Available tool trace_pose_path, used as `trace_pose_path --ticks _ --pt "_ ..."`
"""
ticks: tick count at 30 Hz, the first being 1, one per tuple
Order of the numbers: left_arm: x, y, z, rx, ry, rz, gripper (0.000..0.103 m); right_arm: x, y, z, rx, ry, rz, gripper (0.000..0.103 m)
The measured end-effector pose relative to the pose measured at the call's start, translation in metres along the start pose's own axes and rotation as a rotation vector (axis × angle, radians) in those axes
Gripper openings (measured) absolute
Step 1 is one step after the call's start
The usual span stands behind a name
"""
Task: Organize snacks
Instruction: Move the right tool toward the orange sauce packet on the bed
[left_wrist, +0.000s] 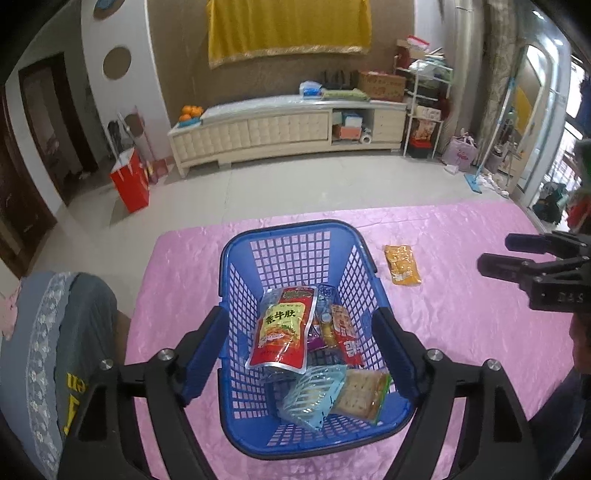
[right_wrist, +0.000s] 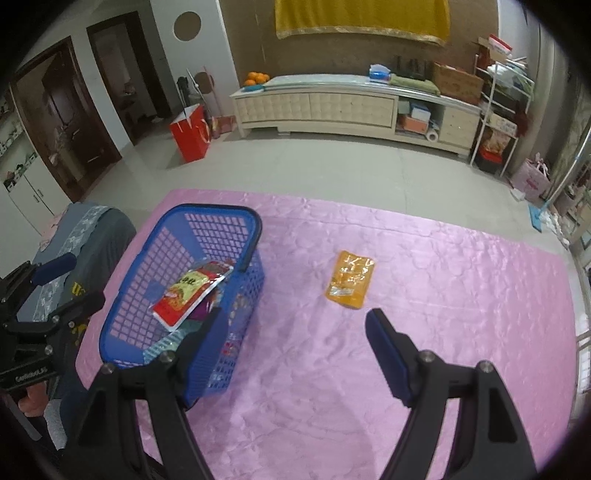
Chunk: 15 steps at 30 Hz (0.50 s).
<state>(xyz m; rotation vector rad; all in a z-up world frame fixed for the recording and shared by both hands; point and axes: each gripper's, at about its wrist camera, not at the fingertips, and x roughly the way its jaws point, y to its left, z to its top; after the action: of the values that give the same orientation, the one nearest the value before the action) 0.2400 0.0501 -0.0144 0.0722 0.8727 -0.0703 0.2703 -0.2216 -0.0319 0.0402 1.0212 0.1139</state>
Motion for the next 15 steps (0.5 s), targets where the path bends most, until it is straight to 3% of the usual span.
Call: trace_pose_path --ticks 6,15 --pt "0.020 0.017 0.021 -0.086 0.068 -0.043 0.078 0.018 -0.011 0.016 0.022 0.061 0.039 0.081" --pt "0.064 0.033 0.049 -0.123 0.186 -0.018 0.078 0.061 -0.034 0.034 0.071 0.128 0.021 0.081"
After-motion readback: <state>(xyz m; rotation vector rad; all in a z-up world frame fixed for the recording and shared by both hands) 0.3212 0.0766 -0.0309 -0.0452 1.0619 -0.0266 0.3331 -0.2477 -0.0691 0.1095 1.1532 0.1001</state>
